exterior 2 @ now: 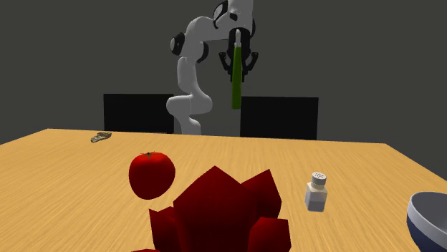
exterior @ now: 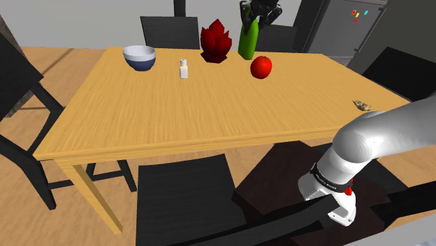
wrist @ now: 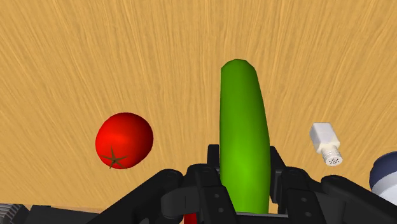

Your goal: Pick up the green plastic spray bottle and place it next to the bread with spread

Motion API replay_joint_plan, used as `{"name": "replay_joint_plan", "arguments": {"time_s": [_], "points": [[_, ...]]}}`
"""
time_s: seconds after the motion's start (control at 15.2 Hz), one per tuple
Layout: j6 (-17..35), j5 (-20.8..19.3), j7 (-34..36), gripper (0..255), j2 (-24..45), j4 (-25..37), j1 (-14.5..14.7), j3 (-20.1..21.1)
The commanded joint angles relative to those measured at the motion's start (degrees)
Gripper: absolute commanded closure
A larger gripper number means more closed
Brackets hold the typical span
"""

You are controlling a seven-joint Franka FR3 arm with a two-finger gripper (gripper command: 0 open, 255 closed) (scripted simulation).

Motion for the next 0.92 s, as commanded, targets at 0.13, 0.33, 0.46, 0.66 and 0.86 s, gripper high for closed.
{"name": "replay_joint_plan", "arguments": {"time_s": [0.13, 0.33, 0.46, 0.66, 0.86], "points": [[-2.91, -0.12, -0.55, 255, 0.92, 3.86, -0.28, -0.09], [-5.05, -0.24, -0.92, 255, 1.74, 6.84, -0.52, -0.11], [-6.49, -0.34, -1.16, 255, 2.34, 8.90, -0.68, -0.09], [-8.66, -0.51, -1.50, 255, 3.33, 12.08, -0.95, -0.03], [-10.86, -0.72, -1.81, 255, 4.44, 15.39, -1.23, 0.08]]}}
